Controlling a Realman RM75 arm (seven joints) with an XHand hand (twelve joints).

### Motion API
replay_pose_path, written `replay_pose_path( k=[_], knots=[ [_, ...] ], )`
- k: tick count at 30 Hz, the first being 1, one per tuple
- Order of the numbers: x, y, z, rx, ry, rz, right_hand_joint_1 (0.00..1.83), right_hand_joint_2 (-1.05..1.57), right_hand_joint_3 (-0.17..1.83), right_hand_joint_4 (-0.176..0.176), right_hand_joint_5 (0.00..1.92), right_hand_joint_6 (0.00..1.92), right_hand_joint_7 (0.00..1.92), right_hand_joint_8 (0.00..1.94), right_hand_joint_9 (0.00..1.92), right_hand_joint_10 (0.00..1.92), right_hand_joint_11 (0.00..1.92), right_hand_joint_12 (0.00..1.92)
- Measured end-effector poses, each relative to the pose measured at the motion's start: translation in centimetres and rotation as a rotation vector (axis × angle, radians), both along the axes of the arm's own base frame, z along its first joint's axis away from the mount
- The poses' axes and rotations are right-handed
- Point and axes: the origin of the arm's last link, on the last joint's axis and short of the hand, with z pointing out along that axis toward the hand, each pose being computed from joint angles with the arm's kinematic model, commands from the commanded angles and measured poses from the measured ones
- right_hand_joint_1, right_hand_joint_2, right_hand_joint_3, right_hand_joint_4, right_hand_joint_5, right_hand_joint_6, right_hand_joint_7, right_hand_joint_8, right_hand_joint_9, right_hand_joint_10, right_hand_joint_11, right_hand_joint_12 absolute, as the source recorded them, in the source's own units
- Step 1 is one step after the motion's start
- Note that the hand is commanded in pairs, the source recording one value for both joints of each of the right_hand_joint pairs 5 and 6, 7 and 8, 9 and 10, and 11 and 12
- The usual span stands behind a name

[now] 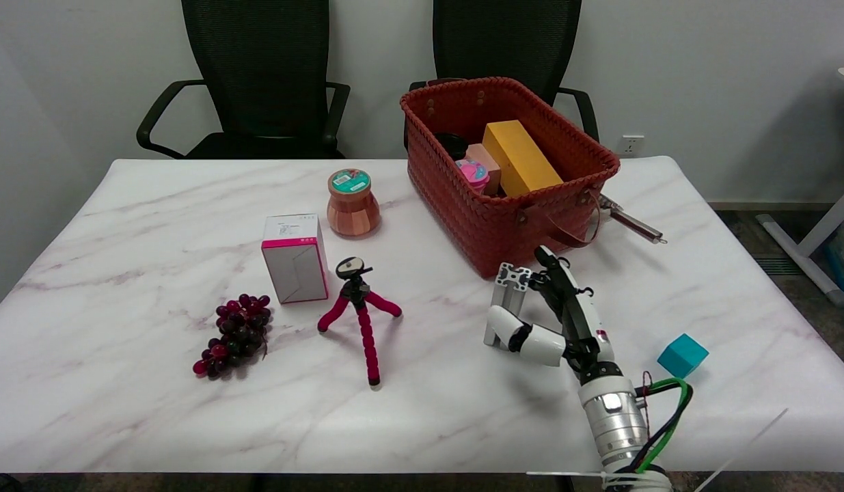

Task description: Pick up the metal rectangular block.

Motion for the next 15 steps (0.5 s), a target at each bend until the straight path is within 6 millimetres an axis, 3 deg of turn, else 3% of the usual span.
replay_pose_path(
  k=[15],
  knots=[
    [-0.8, -2.0, 0.4, 0.021, -0.022, -0.01, 1.04, 0.51, 0.66, 0.0, 0.16, 0.16, 0.5, 0.5, 0.36, 0.36, 0.09, 0.09]
  ],
)
